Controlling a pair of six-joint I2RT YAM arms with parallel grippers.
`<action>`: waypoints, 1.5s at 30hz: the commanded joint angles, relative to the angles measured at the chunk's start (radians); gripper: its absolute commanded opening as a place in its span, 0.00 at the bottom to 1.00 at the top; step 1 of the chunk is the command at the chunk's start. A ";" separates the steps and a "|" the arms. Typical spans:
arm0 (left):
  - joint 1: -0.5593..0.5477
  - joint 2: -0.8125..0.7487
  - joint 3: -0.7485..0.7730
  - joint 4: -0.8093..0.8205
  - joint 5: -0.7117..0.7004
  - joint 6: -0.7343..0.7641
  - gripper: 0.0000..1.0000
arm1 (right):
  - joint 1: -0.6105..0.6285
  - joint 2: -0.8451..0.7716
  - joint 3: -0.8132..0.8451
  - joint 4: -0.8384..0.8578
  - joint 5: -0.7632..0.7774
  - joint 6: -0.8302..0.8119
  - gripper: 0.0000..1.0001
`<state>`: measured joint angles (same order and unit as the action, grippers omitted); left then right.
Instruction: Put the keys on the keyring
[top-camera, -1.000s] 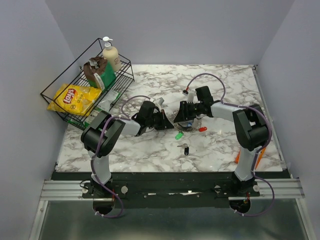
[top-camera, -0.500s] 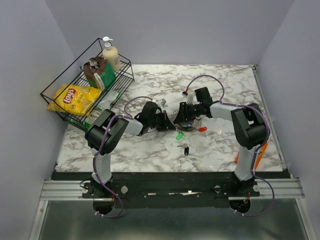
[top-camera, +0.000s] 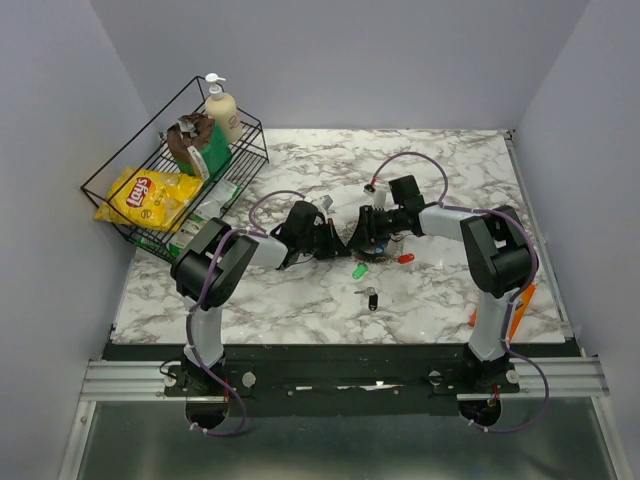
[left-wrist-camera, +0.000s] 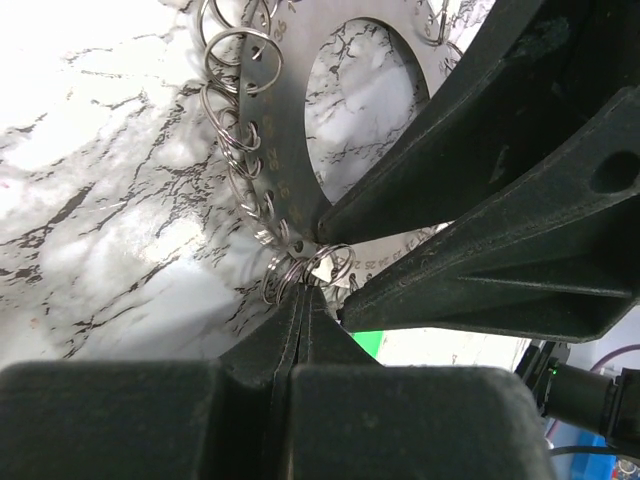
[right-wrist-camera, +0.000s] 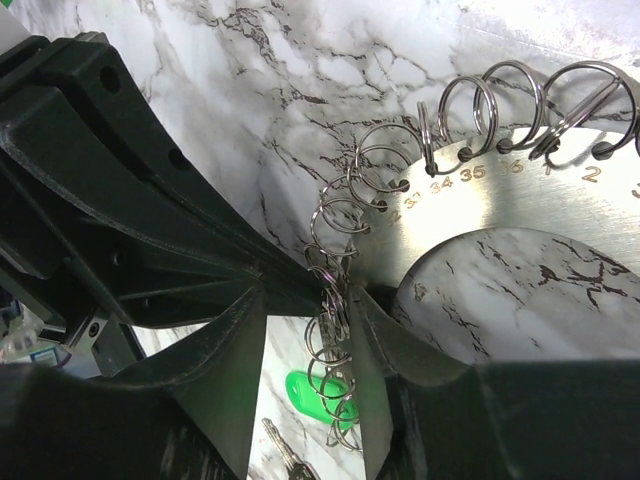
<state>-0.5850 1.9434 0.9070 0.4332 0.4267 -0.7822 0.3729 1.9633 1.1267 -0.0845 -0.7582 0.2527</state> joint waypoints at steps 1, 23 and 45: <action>-0.007 0.031 0.003 -0.060 -0.062 0.029 0.00 | 0.006 0.022 0.008 -0.046 -0.023 -0.006 0.44; -0.006 0.025 0.009 -0.071 -0.066 0.038 0.00 | 0.006 -0.027 0.012 -0.146 0.082 -0.027 0.24; 0.034 -0.179 -0.017 -0.045 -0.078 0.072 0.27 | 0.004 -0.092 0.074 -0.095 0.141 -0.038 0.01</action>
<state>-0.5793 1.8824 0.9028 0.3923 0.3843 -0.7414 0.3740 1.9202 1.1465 -0.1993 -0.6529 0.2298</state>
